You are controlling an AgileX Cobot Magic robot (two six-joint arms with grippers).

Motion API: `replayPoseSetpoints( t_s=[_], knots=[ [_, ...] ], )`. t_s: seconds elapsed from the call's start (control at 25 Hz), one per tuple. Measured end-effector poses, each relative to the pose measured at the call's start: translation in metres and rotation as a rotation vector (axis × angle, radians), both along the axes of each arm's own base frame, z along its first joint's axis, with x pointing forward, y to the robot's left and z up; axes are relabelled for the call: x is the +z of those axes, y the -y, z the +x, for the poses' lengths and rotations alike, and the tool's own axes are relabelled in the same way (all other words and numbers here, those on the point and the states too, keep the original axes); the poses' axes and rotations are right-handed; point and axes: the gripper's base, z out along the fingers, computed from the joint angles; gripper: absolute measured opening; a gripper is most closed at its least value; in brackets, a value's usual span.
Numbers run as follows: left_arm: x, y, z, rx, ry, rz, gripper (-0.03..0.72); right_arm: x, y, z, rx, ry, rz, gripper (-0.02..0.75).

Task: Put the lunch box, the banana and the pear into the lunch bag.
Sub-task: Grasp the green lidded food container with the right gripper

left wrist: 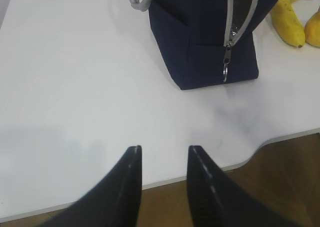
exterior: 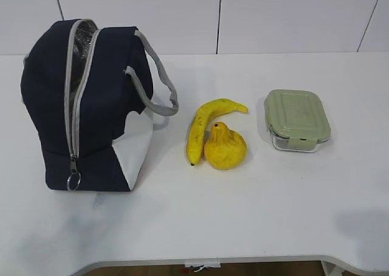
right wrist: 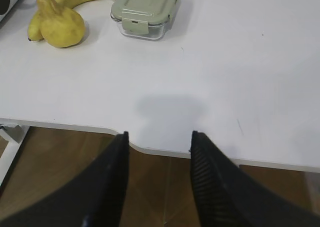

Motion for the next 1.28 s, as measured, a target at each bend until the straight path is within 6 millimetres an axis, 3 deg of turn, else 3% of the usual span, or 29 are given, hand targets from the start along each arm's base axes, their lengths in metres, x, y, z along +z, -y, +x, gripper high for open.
replayPoseSetpoints(
  t_s=[0.76, 1.0, 1.28],
  knots=[
    [0.0, 0.0, 0.0, 0.0, 0.0, 0.0, 0.234, 0.001, -0.001, 0.001, -0.007, -0.004, 0.028, 0.342],
    [0.0, 0.0, 0.0, 0.0, 0.0, 0.0, 0.234, 0.007, -0.002, 0.025, -0.043, -0.115, 0.115, 0.342],
    [0.0, 0.0, 0.0, 0.0, 0.0, 0.0, 0.234, 0.026, -0.001, 0.066, -0.076, -0.215, 0.158, 0.349]
  ],
)
